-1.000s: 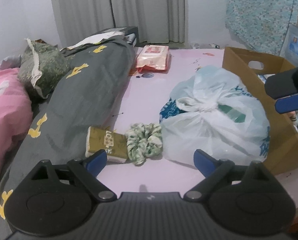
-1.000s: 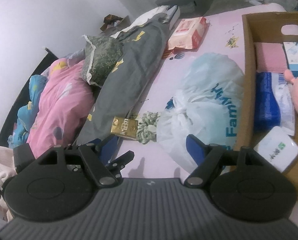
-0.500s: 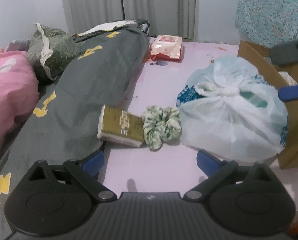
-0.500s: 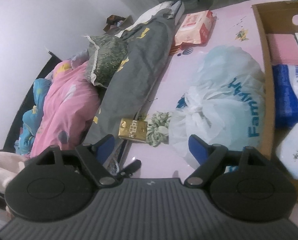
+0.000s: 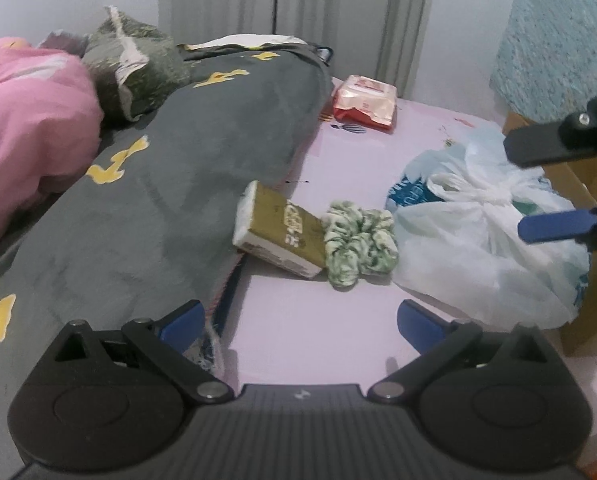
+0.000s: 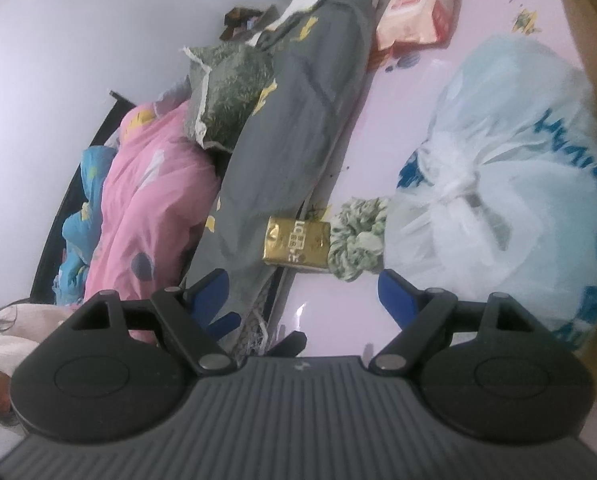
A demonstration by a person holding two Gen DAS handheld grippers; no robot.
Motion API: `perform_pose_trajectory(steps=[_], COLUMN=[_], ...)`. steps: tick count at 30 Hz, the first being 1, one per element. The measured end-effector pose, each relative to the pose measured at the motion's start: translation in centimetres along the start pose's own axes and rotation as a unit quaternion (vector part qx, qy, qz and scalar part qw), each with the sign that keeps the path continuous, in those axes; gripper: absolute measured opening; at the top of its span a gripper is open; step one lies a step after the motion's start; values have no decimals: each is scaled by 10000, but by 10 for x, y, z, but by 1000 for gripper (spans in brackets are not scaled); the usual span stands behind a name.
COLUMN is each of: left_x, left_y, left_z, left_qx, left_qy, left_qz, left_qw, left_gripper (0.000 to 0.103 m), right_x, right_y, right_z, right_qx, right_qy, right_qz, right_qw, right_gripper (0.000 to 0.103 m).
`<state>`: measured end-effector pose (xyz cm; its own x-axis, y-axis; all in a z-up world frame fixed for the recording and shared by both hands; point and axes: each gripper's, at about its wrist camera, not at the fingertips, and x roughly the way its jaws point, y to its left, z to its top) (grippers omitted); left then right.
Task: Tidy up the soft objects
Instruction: 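Move the right tool back over the bed toward the gold tea box, then lower the right tool onto the gold tea box and close on it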
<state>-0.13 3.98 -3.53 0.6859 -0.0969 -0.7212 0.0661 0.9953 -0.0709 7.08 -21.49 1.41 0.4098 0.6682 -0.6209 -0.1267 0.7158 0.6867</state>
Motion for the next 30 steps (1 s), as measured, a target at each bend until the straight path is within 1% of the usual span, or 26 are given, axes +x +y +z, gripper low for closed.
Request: perform_pose_trajectory(steps=[4,7,18,21,25,27,30], left_x=[2,3,7,6,6,8,15], left_y=[7,10,7,6,4,1,-1], left_z=[-2,-2,-7,-11,-15,-17,-16], left_qx=[-74,-100,53,100,59,42,27], left_qy=[6,-12,-106,-289,-742,-945,-1075], left_qz=[82,212,357,468,630,704,731], left_qw=[9999,9997,9993,9984,9952,9930,9915], left_gripper=[103,103,103,103,103,102,100], right_x=[11,17,29,34,43,50,63], right_y=[2,2,8,10,19,25,30], right_z=[1,0,1,3,13,22,36], right_qx=[21,45,110,142,47,-39,-52], right_qy=[101,152,256,276,283,340,406], right_qz=[6,12,67,116,170,288,455], right_qw=[9999,9999,9996,9995,9994,9990,9981], right_gripper=[82,82,82,82,82,82,82])
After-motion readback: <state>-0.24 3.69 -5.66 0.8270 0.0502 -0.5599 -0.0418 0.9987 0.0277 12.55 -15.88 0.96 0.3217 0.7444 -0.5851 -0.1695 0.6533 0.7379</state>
